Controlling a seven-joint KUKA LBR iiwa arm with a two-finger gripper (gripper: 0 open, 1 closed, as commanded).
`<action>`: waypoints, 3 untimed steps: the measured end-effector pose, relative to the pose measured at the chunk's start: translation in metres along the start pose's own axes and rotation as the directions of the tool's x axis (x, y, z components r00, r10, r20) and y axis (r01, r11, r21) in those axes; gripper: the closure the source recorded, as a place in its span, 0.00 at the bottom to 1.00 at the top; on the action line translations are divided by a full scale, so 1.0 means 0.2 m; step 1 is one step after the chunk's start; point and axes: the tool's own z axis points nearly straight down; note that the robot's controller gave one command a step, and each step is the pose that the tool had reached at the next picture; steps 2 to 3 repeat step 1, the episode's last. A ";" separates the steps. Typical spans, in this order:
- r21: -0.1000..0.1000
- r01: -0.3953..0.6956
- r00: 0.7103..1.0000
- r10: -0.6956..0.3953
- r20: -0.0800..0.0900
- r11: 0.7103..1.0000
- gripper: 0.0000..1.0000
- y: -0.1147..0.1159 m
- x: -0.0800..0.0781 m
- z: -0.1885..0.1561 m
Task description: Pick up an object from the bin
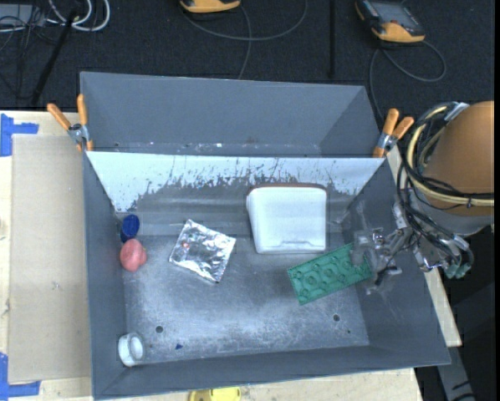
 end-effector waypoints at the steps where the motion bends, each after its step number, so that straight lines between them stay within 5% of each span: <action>1: -0.003 0.140 0.990 -0.140 -0.002 0.990 1.00 0.28 -0.09 -0.19; 3: -0.003 0.140 0.990 -0.140 -0.002 0.990 1.00 0.28 -0.09 -0.19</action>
Offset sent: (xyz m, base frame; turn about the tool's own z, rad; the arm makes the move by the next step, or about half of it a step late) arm 0.0072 0.0554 0.0381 -0.1407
